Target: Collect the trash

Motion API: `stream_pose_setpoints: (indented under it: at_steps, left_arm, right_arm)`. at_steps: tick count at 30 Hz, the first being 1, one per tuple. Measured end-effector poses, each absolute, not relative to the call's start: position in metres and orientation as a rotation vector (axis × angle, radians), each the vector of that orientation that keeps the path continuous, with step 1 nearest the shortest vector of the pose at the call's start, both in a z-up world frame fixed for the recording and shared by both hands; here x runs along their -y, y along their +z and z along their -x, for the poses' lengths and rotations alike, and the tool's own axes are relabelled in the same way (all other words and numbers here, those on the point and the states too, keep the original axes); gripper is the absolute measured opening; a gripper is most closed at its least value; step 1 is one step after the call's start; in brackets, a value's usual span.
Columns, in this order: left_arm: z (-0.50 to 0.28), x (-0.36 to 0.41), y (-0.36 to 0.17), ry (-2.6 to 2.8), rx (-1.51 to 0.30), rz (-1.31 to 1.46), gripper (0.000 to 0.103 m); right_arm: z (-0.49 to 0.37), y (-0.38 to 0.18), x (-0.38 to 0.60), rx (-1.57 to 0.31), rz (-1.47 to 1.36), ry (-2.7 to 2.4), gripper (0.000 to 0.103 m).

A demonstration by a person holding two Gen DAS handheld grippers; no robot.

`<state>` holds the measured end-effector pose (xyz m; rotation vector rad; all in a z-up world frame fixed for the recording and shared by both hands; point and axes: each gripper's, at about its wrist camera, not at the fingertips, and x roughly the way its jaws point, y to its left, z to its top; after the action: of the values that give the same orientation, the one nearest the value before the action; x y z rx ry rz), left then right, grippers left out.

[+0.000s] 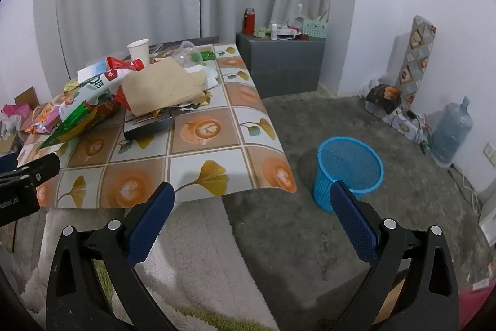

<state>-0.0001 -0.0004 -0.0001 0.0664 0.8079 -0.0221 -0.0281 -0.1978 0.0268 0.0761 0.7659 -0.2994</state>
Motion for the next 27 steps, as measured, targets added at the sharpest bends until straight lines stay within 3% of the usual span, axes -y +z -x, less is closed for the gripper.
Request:
stream_pose_setpoints:
  at_steps: [27]
  left_arm:
    - [0.0031,-0.0005,-0.0046,-0.018,-0.82,-0.071,0.098]
  right_arm:
    - [0.026,0.0245,0.2028,-0.763,-0.082,-0.297,0.096]
